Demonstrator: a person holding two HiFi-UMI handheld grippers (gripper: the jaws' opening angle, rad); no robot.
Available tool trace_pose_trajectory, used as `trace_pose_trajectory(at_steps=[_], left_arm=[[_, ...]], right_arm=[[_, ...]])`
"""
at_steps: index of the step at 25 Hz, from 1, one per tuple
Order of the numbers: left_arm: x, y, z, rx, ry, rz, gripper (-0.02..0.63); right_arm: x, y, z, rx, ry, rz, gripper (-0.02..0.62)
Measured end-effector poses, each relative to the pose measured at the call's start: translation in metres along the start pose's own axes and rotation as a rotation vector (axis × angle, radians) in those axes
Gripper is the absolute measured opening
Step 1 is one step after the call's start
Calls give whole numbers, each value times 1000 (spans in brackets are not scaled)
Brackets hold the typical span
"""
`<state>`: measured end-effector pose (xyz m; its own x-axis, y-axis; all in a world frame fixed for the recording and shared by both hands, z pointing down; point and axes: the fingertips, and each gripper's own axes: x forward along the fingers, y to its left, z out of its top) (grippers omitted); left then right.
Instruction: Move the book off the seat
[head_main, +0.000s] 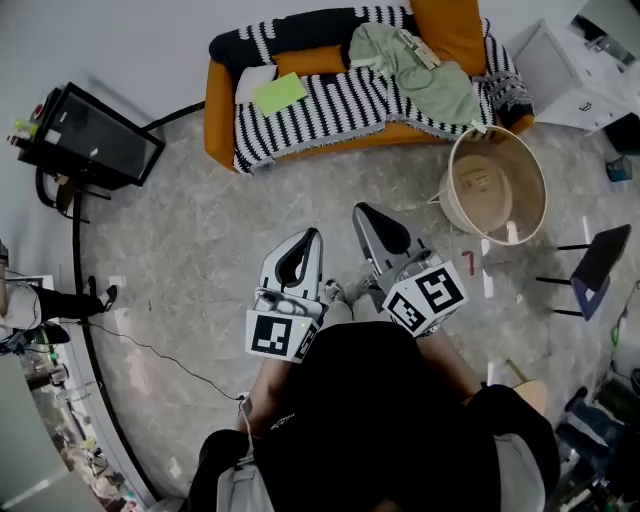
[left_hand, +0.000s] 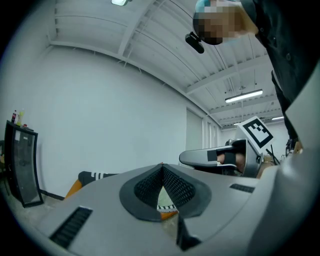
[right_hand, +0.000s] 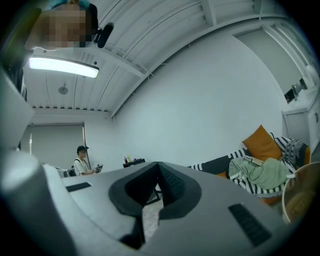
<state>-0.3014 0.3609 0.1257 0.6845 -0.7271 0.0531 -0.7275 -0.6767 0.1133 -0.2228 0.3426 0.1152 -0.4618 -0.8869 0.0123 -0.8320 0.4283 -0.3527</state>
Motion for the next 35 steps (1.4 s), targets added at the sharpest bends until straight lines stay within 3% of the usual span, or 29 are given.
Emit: trace_pose_trajectory(at_steps=[8,16,24,35], left_arm=[[20,-44,-8,42,-16,15,11],[28,-44,0,28,-54,63,11],[45,-11,-1,43,-53,85,11],[115,83,6,-2,-54,62,11]], right_arm=[[-32,-40,7,6,-17,-15,15],[-33,-41,16,-13,-10,19,15],[6,-53,15,-15,6,7,15],[107,-86,25,-25,35,-37,15]])
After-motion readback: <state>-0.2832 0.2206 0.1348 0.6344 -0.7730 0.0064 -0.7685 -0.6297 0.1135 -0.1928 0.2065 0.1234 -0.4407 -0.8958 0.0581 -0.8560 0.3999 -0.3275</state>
